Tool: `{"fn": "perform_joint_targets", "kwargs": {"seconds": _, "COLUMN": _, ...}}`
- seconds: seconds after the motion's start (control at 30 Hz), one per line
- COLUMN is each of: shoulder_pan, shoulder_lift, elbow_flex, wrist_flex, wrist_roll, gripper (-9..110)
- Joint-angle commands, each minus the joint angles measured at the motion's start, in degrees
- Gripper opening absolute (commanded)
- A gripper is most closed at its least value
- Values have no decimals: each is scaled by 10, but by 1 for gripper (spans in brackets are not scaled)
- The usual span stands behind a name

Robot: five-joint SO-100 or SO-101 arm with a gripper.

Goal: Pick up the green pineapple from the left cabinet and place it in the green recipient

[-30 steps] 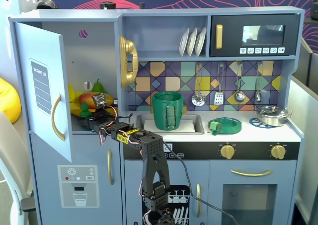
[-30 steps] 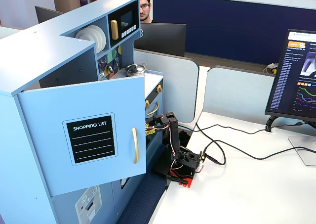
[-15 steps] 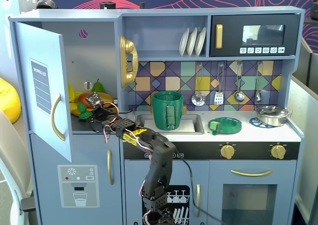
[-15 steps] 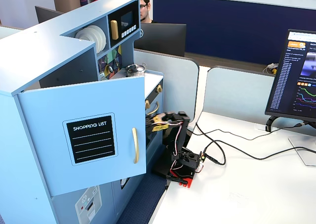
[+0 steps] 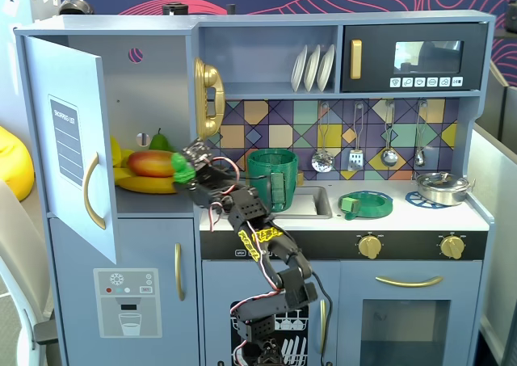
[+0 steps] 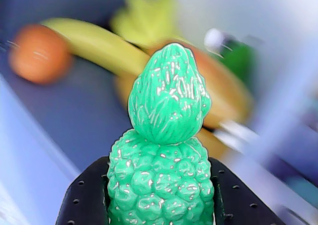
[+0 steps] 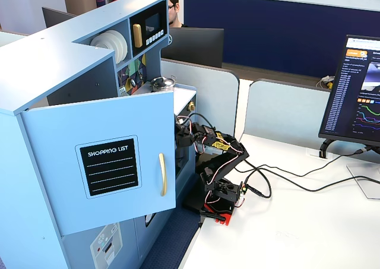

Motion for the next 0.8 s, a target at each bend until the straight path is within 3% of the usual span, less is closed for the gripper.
{"fn": "perform_joint_targets", "kwargs": {"seconds": 0.0, "shoulder_pan": 88, "shoulder_lift": 26, "elbow_flex": -74, "wrist_flex": 25, "wrist_roll": 16, "gripper": 0}}
{"fn": "perform_joint_targets", "kwargs": {"seconds": 0.33, "shoulder_pan": 297, "shoulder_lift": -98, "elbow_flex": -238, "wrist_flex": 64, "wrist_roll": 93, "gripper": 0}}
{"fn": "perform_joint_targets", "kwargs": {"seconds": 0.77, "shoulder_pan": 337, "shoulder_lift": -353, "elbow_flex": -367, "wrist_flex": -15, "wrist_roll": 164, "gripper": 0}}
